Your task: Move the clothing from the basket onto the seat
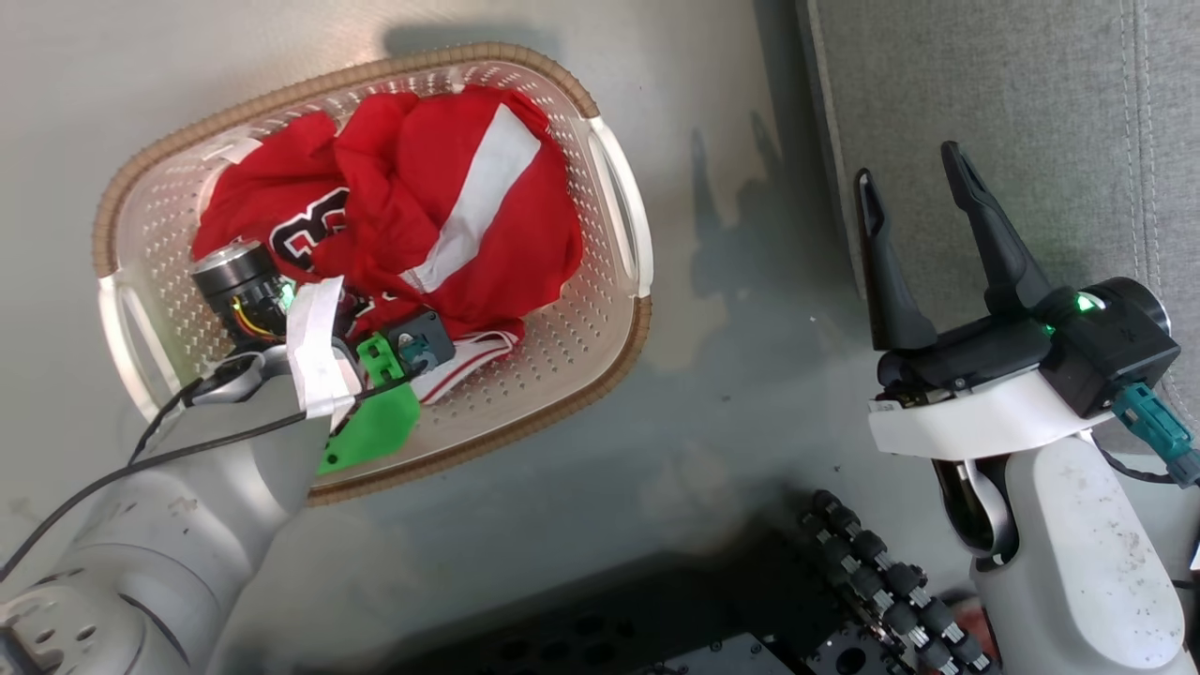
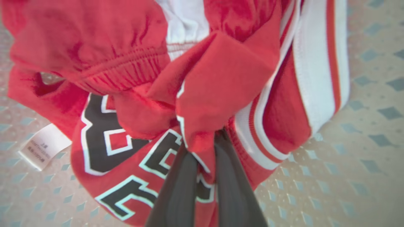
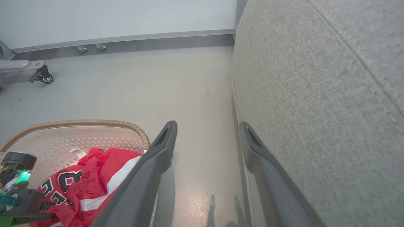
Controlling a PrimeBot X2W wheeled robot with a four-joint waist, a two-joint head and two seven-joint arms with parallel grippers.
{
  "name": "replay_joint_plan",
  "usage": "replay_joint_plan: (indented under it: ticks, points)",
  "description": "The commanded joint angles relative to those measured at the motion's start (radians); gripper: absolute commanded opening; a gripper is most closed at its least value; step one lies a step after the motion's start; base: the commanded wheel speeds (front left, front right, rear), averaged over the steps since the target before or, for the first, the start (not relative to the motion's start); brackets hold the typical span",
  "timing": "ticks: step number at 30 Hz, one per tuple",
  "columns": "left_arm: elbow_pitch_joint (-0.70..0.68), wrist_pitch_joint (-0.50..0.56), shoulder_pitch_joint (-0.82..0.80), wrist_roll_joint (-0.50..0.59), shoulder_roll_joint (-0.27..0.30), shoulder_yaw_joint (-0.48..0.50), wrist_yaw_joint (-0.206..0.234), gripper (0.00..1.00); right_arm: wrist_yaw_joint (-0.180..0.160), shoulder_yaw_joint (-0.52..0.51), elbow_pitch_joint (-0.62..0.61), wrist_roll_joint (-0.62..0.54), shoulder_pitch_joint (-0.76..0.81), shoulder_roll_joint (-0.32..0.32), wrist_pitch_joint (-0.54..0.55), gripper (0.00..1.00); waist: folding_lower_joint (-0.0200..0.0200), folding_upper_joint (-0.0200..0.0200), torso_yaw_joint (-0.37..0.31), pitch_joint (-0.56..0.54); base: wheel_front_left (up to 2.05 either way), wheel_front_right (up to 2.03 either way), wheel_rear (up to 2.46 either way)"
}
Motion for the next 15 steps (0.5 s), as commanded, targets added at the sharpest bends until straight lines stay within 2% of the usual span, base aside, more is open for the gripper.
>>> replay_joint_plan:
  ticks: [1, 7, 15]
  points:
    - [-0.001, -0.012, 0.015, -0.018, -0.009, 0.000, 0.002, 0.00, -0.001, -0.005, 0.001, -0.003, 0.009, -0.001, -0.005, 1.00, 0.0000, 0.0112, 0.014, -0.031, 0.00, 0.00, 0.00]
    - [-0.001, -0.058, 0.059, -0.073, -0.039, 0.007, 0.002, 0.00, -0.001, -0.006, 0.008, -0.021, 0.026, -0.001, -0.005, 1.00, 0.0000, 0.0112, 0.034, -0.121, 0.00, 0.00, 0.00]
    - [-0.001, -0.153, 0.180, -0.202, -0.089, 0.092, 0.006, 0.00, -0.001, -0.009, 0.034, -0.054, 0.071, -0.002, -0.005, 1.00, 0.0000, 0.0112, 0.076, -0.301, 0.00, 0.00, 0.00]
